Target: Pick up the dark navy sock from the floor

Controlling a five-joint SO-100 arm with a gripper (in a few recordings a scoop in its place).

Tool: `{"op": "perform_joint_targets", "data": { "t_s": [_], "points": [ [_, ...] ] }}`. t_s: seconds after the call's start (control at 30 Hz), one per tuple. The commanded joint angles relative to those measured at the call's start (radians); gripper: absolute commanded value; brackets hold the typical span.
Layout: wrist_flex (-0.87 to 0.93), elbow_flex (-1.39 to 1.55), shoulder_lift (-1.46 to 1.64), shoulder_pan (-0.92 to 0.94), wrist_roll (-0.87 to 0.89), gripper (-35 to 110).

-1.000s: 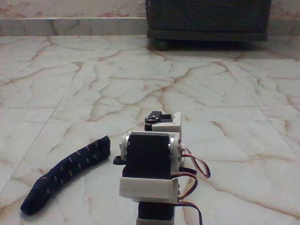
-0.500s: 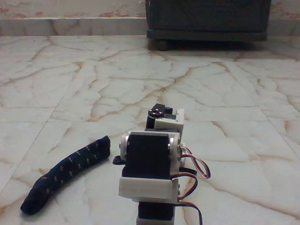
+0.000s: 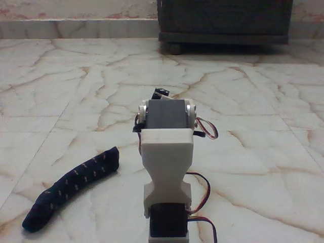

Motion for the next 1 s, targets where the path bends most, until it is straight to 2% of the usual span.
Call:
{"op": "perform_joint_targets", "data": {
  "t_s": [0.0, 0.27, 0.37, 0.57, 0.7, 0.9, 0.93, 0.97],
  "points": [
    [0.061, -0.051, -0.006, -0.026, 0.048, 0],
    [0.756, -0.425, -0.158, -0.169, 0.327, 0],
    [0.887, -0.505, -0.189, -0.235, 0.416, 0],
    [0.997, -0.696, -0.414, -0.310, 0.529, 0],
    [0.994, -0.776, -0.543, -0.371, 0.563, 0],
    [0.882, -0.946, -0.770, -0.416, 0.750, 0],
    [0.775, -0.925, -0.796, -0.419, 0.713, 0],
    [0.776, -0.936, -0.801, -0.433, 0.719, 0]
  ]
}}
